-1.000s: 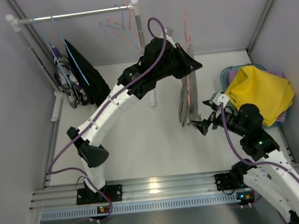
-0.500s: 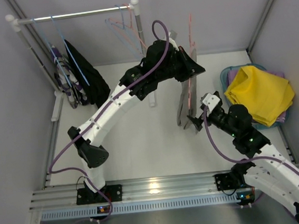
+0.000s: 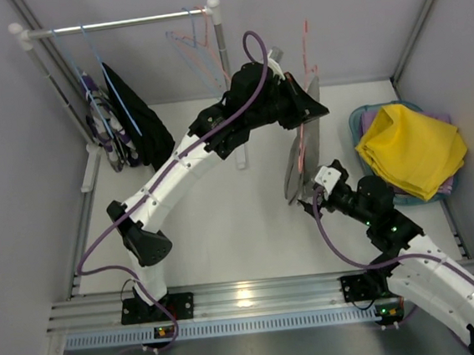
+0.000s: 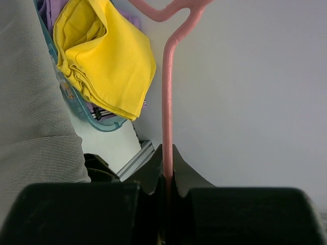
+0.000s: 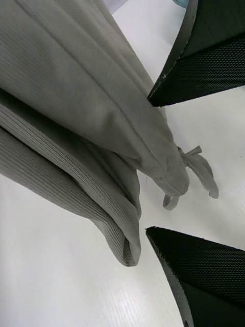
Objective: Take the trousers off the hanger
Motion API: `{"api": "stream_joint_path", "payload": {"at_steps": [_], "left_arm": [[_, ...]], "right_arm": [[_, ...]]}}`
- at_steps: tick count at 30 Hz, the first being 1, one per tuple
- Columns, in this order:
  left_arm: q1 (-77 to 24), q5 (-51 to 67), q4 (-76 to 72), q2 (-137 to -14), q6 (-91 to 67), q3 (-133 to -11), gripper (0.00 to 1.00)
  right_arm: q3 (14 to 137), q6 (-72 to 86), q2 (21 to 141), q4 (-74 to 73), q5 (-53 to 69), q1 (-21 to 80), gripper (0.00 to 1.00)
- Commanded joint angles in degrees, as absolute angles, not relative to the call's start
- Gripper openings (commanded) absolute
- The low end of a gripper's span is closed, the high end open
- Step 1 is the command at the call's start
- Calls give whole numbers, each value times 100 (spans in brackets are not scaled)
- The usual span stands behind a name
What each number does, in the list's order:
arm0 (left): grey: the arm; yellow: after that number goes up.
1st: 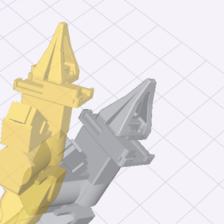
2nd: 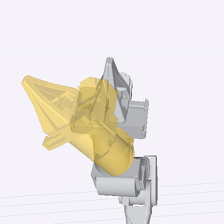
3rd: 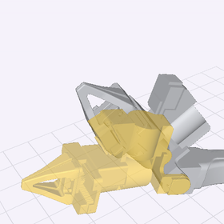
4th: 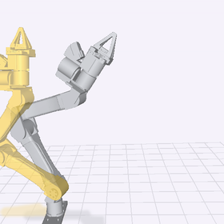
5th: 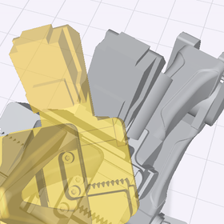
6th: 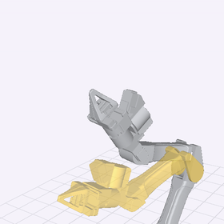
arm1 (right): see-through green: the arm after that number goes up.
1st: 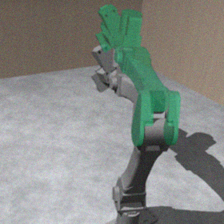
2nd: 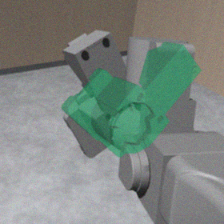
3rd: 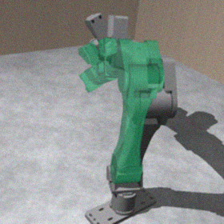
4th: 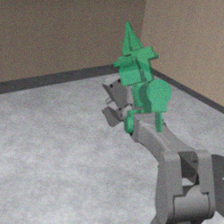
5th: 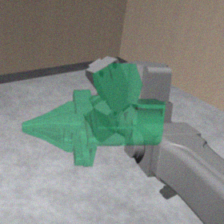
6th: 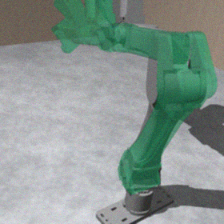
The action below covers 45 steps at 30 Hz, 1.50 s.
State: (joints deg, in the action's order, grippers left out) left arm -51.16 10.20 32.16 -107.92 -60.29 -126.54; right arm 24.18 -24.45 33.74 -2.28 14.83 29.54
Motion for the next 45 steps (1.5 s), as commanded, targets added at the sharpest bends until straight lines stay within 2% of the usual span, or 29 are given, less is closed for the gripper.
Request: {"api": "stream_joint_path", "payload": {"at_steps": [1, 5, 21, 27, 31, 32, 33, 35, 36, 39, 40, 42, 45], "left_arm": [[-5124, 1186, 2276, -10345, -6117, -12876, 0], [-5124, 1265, 2276, -10318, -6179, -12850, 0], [-5124, 1564, 2215, -10187, -6416, -12639, 0], [-5133, 1679, 2118, -10143, -6627, -12472, 0], [-5133, 1714, 2092, -10143, -6697, -12437, 0], [-5133, 1723, 2083, -10143, -6715, -12437, 0], [-5133, 1731, 2048, -10143, -6724, -12437, 0], [-5133, 1714, 2074, -10116, -6680, -12419, 0], [-5124, 1696, 2100, -10099, -6671, -12410, 0], [-5107, 1679, 2127, -10028, -6627, -12296, 0], [-5089, 1661, 2144, -10020, -6601, -12287, 0], [-5036, 1635, 2162, -9967, -6566, -12235, 0], [-4957, 1617, 2197, -9888, -6513, -12156, 0]], "right_arm": [[2303, -2549, 3594, 561, 1293, 3023, 99], [2224, -2531, 4182, 1308, 459, 3006, 99], [2355, -2778, 4763, 2337, 536, 2611, 94], [2636, -2558, 4966, 2636, 746, 2470, 96], [2882, -2435, 5018, 2646, 905, 2461, 91], [2909, -2408, 5036, 2646, 923, 2461, 85], [2944, -2417, 5036, 2637, 932, 2461, 67], [3058, -2434, 5045, 2505, 879, 2452, 50], [3076, -2452, 5028, 2453, 862, 2426, 36], [3103, -2566, 4887, 2216, 835, 2304, 15], [3120, -2584, 4800, 2067, 844, 2251, 8], [3146, -2610, 4685, 1899, 966, 2067, 3], [3208, -2663, 4474, 1627, 1054, 1821, 0]]}}
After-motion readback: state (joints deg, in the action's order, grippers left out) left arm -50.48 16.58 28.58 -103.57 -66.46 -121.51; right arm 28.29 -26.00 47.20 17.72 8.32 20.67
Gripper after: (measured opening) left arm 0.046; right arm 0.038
